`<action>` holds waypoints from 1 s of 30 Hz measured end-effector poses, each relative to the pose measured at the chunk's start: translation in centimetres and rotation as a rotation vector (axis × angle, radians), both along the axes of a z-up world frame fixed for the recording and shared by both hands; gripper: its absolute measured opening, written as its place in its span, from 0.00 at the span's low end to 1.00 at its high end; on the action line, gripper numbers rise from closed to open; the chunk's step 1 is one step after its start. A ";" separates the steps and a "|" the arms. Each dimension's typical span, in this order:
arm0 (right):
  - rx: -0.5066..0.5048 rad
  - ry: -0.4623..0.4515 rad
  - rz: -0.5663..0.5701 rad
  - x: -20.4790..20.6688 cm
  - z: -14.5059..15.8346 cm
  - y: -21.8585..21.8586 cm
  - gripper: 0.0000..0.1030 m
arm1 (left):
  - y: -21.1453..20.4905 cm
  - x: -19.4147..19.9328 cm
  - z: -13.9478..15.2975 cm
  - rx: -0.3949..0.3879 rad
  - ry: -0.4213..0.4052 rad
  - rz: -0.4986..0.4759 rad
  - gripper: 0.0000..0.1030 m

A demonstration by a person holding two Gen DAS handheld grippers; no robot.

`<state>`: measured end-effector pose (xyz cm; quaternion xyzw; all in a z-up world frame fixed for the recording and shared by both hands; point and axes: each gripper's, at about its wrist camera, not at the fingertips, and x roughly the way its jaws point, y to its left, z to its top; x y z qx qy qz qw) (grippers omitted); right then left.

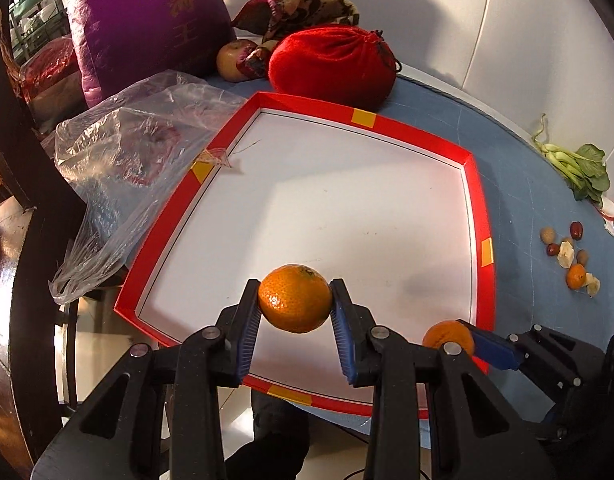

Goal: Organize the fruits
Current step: 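Carry both oranges over the red-rimmed white tray and open both tools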

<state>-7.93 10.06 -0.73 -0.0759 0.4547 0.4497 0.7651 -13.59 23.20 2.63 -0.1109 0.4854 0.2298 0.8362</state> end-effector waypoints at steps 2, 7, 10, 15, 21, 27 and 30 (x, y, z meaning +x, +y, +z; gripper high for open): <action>-0.050 0.030 -0.011 0.3 -1.3 0.7 0.34 | 0.3 0.0 -0.2 0.002 0.015 0.026 0.31; -0.125 0.051 -0.018 0.3 -2.5 0.6 0.37 | 0.7 -0.1 0.4 0.046 0.008 0.054 0.45; -0.148 0.074 -0.010 -0.1 -2.6 0.3 0.35 | 0.7 -0.1 0.8 0.040 -0.012 0.061 0.51; -0.214 0.106 -0.018 -1.2 -2.5 -0.7 0.34 | -0.1 0.4 1.2 0.052 -0.033 0.035 0.51; -0.139 0.299 -0.028 -0.8 -1.8 -3.1 0.35 | -1.7 1.3 2.5 0.077 -0.101 -0.022 0.51; 0.008 0.491 0.053 -1.1 -0.6 -7.5 0.39 | -4.4 2.2 4.3 0.131 -0.199 -0.068 0.51; 0.125 0.454 -0.008 1.1 2.4 -13.7 0.38 | -7.0 3.4 4.8 0.078 -0.246 -0.153 0.57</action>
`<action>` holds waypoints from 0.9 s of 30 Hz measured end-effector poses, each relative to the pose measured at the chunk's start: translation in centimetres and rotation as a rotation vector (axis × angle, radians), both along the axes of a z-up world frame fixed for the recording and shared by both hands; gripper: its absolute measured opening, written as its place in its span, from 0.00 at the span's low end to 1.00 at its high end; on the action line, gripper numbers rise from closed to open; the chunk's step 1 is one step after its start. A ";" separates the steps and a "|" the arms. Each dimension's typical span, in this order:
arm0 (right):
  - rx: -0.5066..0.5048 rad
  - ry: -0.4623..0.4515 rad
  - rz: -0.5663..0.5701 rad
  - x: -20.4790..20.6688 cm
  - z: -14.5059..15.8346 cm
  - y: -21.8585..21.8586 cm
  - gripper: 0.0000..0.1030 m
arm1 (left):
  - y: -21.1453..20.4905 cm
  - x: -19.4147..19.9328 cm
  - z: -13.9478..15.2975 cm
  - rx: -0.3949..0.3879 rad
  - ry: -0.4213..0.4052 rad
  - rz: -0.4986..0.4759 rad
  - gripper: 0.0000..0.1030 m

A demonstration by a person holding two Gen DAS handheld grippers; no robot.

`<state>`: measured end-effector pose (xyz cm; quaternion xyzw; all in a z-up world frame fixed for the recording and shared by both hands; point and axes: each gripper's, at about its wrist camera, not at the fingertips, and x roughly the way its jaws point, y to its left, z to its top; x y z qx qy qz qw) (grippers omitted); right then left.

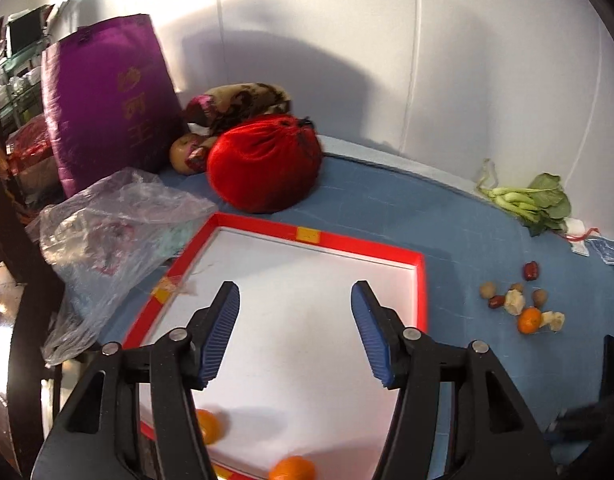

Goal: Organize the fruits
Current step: 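Carry both oranges over the red-rimmed white tray and open both tools, then grasp a pale cake chunk with the right tool while the left tool grasps an orange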

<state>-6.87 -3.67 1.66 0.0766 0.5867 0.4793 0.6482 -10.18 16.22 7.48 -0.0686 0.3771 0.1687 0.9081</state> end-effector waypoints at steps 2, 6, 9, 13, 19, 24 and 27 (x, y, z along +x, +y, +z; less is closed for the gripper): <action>-0.026 -0.130 -0.124 1.9 2.2 -5.2 0.41 | -2.7 1.3 0.0 -0.070 0.005 -0.084 0.57; -0.278 -0.466 -0.375 5.5 4.6 -15.0 0.50 | -10.2 4.3 -1.2 -0.130 0.090 -0.322 0.57; -0.278 -0.427 -0.484 8.1 3.5 -20.1 0.50 | -14.8 6.4 -3.1 -0.117 0.143 -0.434 0.57; -0.342 -0.412 -0.471 8.8 1.0 -20.7 0.47 | -18.6 8.5 -5.9 -0.138 0.206 -0.548 0.57; -0.335 -0.358 -0.462 9.7 -0.7 -20.6 0.47 | -22.0 10.1 -6.9 -0.050 0.210 -0.644 0.57; -0.344 -0.354 -0.402 10.0 -1.7 -18.8 0.46 | -22.1 11.0 -8.2 -0.126 0.259 -0.754 0.57; -0.358 -0.371 -0.363 9.7 -2.1 -17.8 0.46 | -21.9 11.9 -8.9 -0.171 0.274 -0.773 0.54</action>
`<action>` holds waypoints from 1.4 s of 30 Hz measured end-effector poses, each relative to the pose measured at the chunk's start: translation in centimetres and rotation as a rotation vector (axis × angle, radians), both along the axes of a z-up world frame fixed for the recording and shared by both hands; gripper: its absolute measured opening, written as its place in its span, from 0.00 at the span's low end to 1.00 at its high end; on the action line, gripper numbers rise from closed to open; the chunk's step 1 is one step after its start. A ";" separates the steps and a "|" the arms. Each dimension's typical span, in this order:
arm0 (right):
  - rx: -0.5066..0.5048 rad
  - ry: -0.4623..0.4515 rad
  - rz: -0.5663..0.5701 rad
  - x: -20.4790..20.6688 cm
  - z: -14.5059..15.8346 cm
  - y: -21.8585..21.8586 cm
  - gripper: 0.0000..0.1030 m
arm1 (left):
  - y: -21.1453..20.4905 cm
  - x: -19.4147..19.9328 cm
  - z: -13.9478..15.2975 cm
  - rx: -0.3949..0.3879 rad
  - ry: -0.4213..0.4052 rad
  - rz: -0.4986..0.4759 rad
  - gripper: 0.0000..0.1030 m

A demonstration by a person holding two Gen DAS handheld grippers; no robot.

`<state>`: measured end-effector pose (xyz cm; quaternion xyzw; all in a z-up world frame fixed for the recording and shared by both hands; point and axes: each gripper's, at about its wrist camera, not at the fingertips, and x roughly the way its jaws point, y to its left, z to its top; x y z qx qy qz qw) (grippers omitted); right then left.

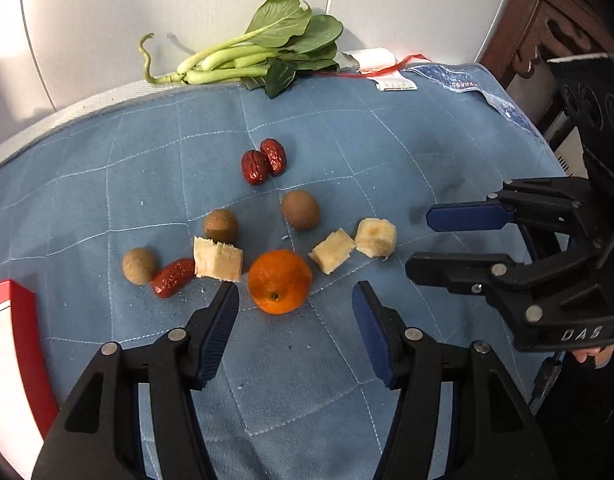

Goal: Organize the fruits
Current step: 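Grasp a pale cake chunk with the right tool while the left tool grasps an orange, then carry the chunk and orange over the white tray and open both tools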

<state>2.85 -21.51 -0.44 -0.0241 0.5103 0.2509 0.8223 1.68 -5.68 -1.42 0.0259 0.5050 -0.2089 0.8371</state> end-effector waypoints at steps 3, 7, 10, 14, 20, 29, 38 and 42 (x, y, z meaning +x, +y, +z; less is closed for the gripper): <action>-0.024 -0.002 0.019 0.4 -0.3 0.9 0.42 | 0.2 0.4 -0.3 -0.037 0.014 -0.019 0.51; -0.042 0.001 0.040 0.6 -0.7 1.5 0.40 | 0.2 0.6 -0.5 -0.032 0.017 -0.045 0.46; -0.041 0.025 0.027 1.0 -1.2 1.4 0.35 | -0.2 0.9 -0.9 -0.037 0.025 -0.066 0.45; -0.032 0.053 0.035 1.2 -1.7 1.5 0.32 | -0.7 1.2 -1.4 -0.015 0.016 -0.086 0.45; -0.052 0.063 0.050 2.2 -2.6 2.1 0.31 | -1.0 1.5 -1.7 0.007 0.003 -0.089 0.40; -0.008 0.065 0.028 2.4 -2.5 2.0 0.15 | -0.2 0.8 -1.5 -0.007 -0.011 -0.070 0.32; 0.048 0.010 -0.014 1.8 -0.3 1.5 0.15 | 3.9 -2.4 2.4 -0.025 -0.051 0.014 0.32; 0.144 -0.021 0.020 0.6 1.6 3.2 0.14 | 9.1 -4.3 5.2 -0.043 -0.074 0.135 0.32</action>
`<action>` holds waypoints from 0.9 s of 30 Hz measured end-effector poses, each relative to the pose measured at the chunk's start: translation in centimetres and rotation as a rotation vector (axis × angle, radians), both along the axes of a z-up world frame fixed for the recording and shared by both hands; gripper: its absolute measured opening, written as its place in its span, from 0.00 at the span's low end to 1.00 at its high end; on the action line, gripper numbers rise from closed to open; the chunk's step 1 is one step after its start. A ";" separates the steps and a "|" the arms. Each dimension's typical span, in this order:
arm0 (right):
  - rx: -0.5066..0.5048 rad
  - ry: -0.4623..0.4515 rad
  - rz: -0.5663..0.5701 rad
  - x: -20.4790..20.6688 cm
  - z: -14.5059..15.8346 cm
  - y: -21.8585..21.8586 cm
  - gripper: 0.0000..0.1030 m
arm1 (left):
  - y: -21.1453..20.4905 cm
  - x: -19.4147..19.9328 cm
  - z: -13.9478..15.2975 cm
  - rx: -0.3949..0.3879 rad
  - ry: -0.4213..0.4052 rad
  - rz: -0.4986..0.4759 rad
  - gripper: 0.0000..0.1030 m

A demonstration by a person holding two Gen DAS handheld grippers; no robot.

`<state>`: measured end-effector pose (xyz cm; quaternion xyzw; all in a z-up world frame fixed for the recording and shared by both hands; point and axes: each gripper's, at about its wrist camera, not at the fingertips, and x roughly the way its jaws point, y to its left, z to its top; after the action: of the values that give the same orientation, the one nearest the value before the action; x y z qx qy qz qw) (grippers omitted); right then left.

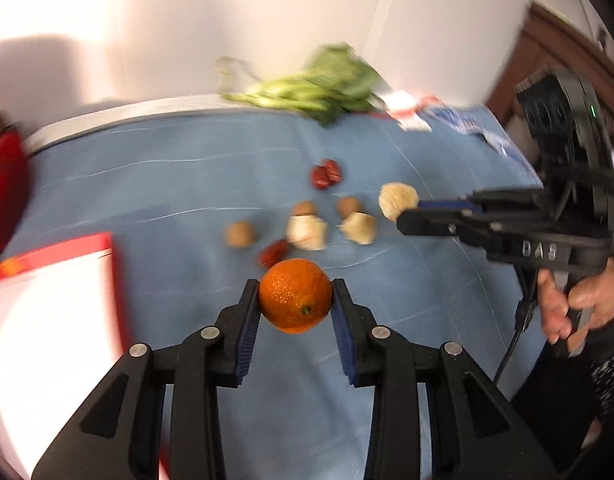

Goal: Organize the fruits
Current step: 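Carry the chunk and orange over the white tray and open both tools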

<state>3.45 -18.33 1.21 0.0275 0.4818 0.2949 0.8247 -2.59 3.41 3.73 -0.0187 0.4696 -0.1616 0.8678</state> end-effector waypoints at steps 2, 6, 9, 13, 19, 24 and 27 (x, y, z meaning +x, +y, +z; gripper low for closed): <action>0.027 -0.027 0.047 -1.0 0.9 2.2 0.15 | 3.3 -0.9 1.1 -0.018 -0.004 0.086 0.32; 0.073 -0.066 0.173 -3.2 2.3 8.1 0.14 | 9.2 -4.4 1.6 0.010 -0.016 0.248 0.32; 0.107 -0.074 0.268 -4.7 2.8 13.0 0.14 | 14.3 -7.3 0.9 0.011 0.006 0.389 0.32; 0.109 -0.089 0.383 -7.3 2.7 19.2 0.14 | 19.3 -9.1 -0.7 0.064 0.068 0.550 0.32; 0.046 -0.023 0.510 -10.8 -0.3 25.1 0.14 | 21.2 -9.1 -2.7 0.063 0.152 0.611 0.32; 0.013 -0.002 0.548 -12.2 -2.1 26.7 0.14 | 20.5 -8.9 -3.7 0.103 0.198 0.623 0.32; 0.008 0.015 0.558 -12.6 -2.5 26.7 0.18 | 20.4 -8.7 -3.7 0.120 0.206 0.642 0.32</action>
<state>-9.13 8.32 -1.30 -0.1008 0.4758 0.5125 0.7077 -11.27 23.76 0.00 -0.1307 0.5336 0.1506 0.8219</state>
